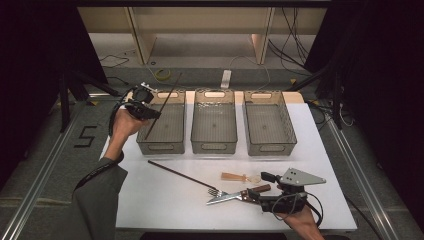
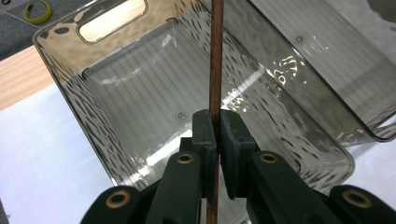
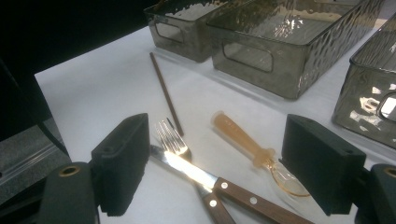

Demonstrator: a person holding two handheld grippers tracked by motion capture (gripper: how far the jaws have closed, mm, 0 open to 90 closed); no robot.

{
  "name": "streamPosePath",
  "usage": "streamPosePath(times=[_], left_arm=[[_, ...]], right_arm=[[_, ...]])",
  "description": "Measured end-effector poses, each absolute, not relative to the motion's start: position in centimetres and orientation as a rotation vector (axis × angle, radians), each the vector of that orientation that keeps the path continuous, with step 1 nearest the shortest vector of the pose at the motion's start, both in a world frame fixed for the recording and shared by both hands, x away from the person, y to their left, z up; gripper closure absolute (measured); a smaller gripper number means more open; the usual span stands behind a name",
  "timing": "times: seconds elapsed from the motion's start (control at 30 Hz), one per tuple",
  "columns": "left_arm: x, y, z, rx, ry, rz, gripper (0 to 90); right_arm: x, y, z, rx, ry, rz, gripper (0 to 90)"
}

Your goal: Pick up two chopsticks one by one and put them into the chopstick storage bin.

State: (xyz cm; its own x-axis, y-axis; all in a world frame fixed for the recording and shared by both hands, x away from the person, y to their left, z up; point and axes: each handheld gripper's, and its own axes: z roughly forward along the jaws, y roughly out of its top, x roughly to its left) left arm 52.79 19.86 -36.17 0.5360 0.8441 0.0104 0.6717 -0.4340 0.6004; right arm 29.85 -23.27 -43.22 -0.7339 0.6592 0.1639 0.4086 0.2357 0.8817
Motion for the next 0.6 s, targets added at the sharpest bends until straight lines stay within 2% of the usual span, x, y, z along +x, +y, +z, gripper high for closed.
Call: streamPosePath(times=[0.6], left_arm=[[53.0, 19.9, -38.5, 2.256, 1.263, 0.415, 83.8]], right_arm=[[29.8, -23.2, -43.2, 1.002, 2.27, 1.498, 24.4]])
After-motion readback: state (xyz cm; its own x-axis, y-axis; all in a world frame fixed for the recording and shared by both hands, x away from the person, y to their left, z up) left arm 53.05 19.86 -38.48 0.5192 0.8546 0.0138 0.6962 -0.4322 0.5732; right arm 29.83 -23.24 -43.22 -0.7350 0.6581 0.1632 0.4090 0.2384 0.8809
